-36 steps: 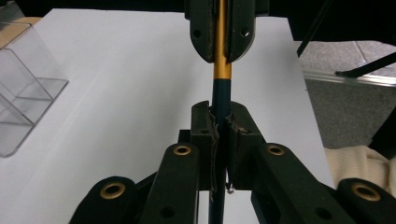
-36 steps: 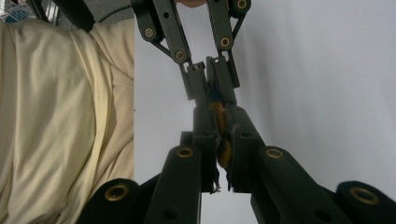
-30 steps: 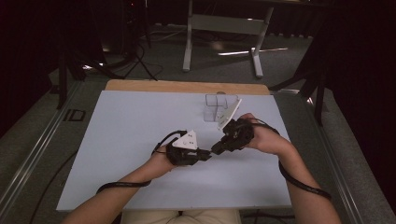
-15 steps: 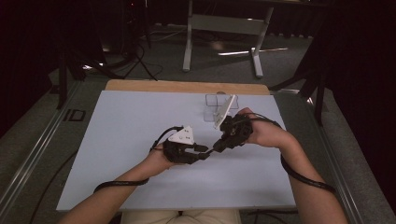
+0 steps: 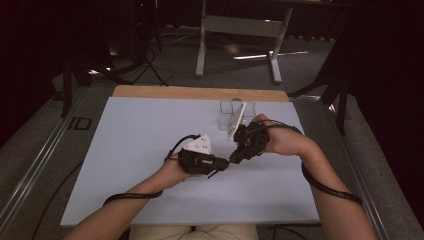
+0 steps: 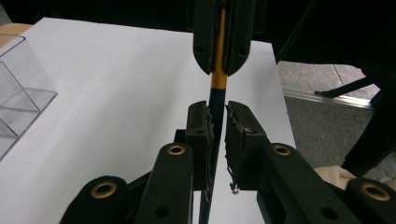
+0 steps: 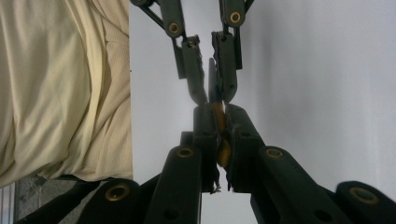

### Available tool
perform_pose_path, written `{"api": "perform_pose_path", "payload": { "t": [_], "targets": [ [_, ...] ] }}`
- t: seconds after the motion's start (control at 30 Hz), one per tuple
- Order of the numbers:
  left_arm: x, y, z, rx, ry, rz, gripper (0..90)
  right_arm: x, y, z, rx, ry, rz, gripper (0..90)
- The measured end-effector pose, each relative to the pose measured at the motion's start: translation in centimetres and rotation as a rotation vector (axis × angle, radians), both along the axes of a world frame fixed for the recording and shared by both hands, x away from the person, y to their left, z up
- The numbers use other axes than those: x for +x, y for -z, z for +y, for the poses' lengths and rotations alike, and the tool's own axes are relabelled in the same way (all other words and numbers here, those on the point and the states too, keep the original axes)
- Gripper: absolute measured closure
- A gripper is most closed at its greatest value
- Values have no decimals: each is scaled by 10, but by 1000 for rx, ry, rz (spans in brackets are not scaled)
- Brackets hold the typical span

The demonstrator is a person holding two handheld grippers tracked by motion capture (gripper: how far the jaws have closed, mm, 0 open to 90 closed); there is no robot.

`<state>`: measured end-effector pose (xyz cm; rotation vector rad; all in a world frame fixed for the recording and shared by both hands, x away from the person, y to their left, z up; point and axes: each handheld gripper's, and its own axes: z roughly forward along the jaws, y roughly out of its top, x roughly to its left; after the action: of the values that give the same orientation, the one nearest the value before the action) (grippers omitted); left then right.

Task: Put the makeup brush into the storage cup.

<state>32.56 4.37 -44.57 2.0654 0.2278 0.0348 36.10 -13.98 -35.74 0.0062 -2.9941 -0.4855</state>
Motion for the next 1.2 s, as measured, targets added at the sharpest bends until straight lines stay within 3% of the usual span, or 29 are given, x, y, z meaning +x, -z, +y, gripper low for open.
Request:
{"api": "perform_pose_path", "payload": {
  "t": [0.2,0.3,0.47,0.63,0.7,0.9,1.0,1.13,1.2],
  "targets": [
    [-1,2,-3,32,10,-27,841,1,3,0,3,-3,9,844],
    [-2,3,-2,19,2,-19,844,2,5,-1,8,1,15,842],
    [0,4,2,8,-10,-20,845,3,3,-3,74,26,-8,788],
    [-1,9,4,8,-23,-48,845,4,-2,-9,150,84,-59,645],
    [-1,11,4,14,-23,-38,845,5,-5,-13,185,102,-65,631],
    [-2,15,8,-1,-45,-49,844,8,-8,-24,300,217,-87,502],
    [0,14,12,-7,-65,-56,844,8,-9,-31,370,269,-128,377],
    [3,13,16,-21,-94,-60,844,8,-10,-38,431,345,-154,142],
    [4,12,18,-28,-106,-64,844,10,-10,-42,446,364,-158,114]
  ]
}}
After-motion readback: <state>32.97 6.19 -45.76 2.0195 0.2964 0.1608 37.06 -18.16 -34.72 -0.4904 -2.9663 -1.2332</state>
